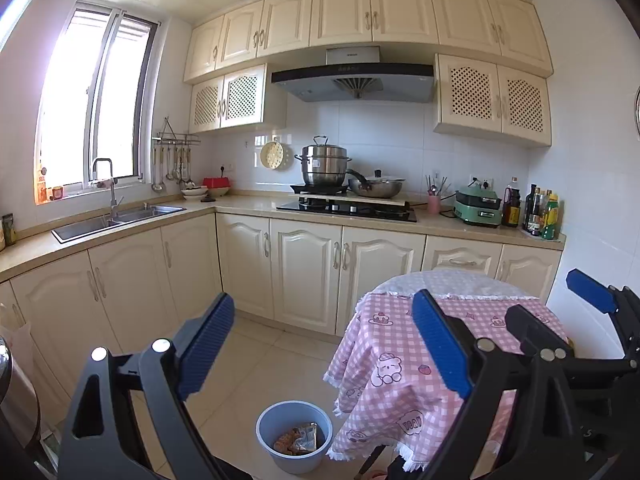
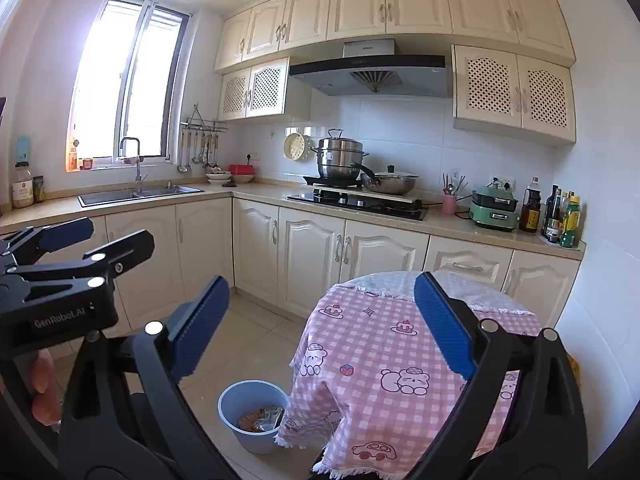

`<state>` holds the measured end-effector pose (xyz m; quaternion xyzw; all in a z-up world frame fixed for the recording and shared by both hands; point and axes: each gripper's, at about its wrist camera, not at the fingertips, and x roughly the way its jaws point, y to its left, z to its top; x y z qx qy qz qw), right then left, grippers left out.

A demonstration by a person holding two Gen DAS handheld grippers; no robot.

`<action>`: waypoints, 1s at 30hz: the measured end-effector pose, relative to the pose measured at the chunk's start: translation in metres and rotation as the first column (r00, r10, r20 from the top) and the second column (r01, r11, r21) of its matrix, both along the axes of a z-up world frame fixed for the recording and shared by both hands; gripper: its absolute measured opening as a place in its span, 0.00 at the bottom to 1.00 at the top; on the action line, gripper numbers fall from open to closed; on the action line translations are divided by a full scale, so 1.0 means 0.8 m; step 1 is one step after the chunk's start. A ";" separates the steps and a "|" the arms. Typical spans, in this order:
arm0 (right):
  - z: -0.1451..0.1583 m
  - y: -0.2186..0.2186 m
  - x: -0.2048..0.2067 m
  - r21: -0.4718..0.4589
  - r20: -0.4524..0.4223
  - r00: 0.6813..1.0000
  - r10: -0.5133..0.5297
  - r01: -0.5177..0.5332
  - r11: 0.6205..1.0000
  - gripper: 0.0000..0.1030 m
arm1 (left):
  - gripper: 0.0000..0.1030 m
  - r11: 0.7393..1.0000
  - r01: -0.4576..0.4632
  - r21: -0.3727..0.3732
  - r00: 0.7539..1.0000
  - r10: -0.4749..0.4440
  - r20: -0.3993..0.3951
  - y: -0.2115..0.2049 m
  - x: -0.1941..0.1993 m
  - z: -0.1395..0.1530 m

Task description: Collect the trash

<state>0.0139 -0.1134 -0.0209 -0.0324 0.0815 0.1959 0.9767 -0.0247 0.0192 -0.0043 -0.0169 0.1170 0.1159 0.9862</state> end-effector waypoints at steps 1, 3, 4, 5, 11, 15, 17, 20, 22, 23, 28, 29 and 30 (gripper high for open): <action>0.000 -0.001 0.000 0.001 0.000 1.000 0.000 0.000 1.000 0.89 | 0.86 1.000 -0.002 0.003 1.000 0.002 0.003 -0.001 0.000 0.001; -0.001 -0.002 0.000 0.002 -0.001 1.000 0.000 0.000 1.000 0.90 | 0.86 1.000 0.001 0.008 1.000 -0.001 0.009 -0.003 -0.001 0.000; -0.001 -0.002 0.000 0.003 -0.001 1.000 0.000 0.000 1.000 0.90 | 0.86 1.000 0.001 0.009 1.000 -0.001 0.009 -0.004 -0.001 -0.001; -0.001 -0.002 0.000 0.003 -0.001 1.000 0.000 0.000 1.000 0.90 | 0.86 1.000 0.001 0.010 1.000 -0.001 0.007 -0.004 0.000 -0.001; -0.004 -0.003 0.000 0.007 -0.007 1.000 0.004 -0.004 1.000 0.90 | 0.86 1.000 0.000 0.012 1.000 0.000 0.004 -0.001 0.001 -0.003; -0.005 -0.004 0.001 0.011 -0.009 1.000 0.005 -0.005 1.000 0.90 | 0.86 1.000 0.002 0.013 1.000 -0.002 0.002 0.000 0.001 -0.004; -0.006 -0.004 0.001 0.011 -0.009 1.000 0.004 -0.004 1.000 0.90 | 0.86 1.000 0.002 0.014 1.000 -0.002 0.000 -0.002 0.001 -0.003; -0.005 -0.004 0.001 0.013 -0.011 1.000 0.003 -0.003 1.000 0.90 | 0.86 1.000 0.005 0.017 1.000 -0.005 -0.003 -0.002 0.002 -0.004; -0.006 -0.002 0.000 0.012 -0.012 1.000 0.002 -0.002 1.000 0.90 | 0.86 1.000 0.004 0.018 1.000 -0.004 -0.003 -0.003 0.002 -0.004; -0.006 -0.002 0.000 0.013 -0.011 1.000 0.002 -0.002 1.000 0.90 | 0.86 1.000 0.004 0.017 1.000 -0.004 -0.004 -0.003 0.002 -0.004; -0.007 -0.001 0.001 0.013 -0.013 1.000 0.001 -0.001 1.000 0.90 | 0.86 1.000 0.003 0.016 1.000 -0.002 -0.007 -0.003 0.004 -0.005; -0.007 0.000 0.002 0.013 -0.015 1.000 0.002 -0.001 1.000 0.90 | 0.86 1.000 0.002 0.016 1.000 -0.002 -0.007 -0.003 0.004 -0.006; -0.007 0.000 0.001 0.014 -0.015 1.000 0.001 -0.001 1.000 0.90 | 0.86 1.000 0.002 0.016 1.000 -0.001 -0.008 -0.003 0.004 -0.006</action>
